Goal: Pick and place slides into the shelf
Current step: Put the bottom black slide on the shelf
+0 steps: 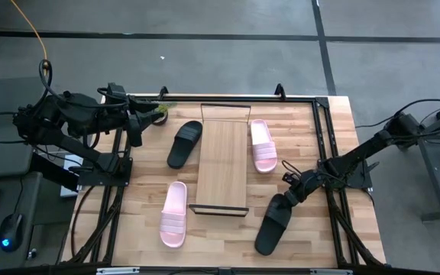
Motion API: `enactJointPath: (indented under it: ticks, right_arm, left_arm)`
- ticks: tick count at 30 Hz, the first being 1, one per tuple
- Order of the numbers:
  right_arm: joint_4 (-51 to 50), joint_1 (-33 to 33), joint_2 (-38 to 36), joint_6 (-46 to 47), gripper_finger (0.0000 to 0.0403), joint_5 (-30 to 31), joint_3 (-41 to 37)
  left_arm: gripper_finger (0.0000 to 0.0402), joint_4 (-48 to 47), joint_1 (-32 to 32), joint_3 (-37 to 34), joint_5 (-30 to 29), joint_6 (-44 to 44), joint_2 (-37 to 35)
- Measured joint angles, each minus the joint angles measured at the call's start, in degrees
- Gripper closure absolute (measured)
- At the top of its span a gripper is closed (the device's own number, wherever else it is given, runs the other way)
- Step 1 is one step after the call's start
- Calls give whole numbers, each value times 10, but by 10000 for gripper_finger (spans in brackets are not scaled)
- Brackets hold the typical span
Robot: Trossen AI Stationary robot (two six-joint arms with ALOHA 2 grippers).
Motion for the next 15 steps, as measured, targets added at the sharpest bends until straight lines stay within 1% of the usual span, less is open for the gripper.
enactJointPath:
  ticks: [15]
  right_arm:
    - [-1, 4, 14, 1, 174, -7, 0]
  left_arm:
    - [229, -1, 0, 0, 0, 7, 0]
